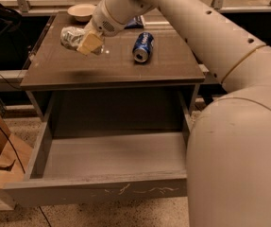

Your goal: Pick 7up can from top drawer and place on counter

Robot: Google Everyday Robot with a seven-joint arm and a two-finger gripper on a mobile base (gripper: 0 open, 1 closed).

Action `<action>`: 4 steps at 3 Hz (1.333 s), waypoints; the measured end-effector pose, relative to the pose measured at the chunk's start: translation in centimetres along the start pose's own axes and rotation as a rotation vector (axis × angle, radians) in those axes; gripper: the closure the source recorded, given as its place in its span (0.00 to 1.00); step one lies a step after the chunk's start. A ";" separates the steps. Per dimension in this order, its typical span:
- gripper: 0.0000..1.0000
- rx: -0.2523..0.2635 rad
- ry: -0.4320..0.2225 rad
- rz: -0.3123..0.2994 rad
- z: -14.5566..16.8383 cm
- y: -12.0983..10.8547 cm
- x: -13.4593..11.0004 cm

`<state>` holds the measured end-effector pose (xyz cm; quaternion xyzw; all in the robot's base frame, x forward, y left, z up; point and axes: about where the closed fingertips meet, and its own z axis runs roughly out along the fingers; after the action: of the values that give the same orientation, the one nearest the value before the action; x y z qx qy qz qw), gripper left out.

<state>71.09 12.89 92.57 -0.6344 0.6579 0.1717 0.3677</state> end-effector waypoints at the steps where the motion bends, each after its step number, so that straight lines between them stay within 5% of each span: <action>1: 0.82 -0.024 0.030 0.030 2.9 -0.3 1.1; 4: 0.13 -0.038 0.080 0.072 5.8 -1.1 3.4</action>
Offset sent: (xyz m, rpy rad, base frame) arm 0.0306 0.0155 -0.0635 -0.0497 0.0934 -0.0474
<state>73.90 14.33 86.55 -0.6237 0.6910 0.1717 0.3224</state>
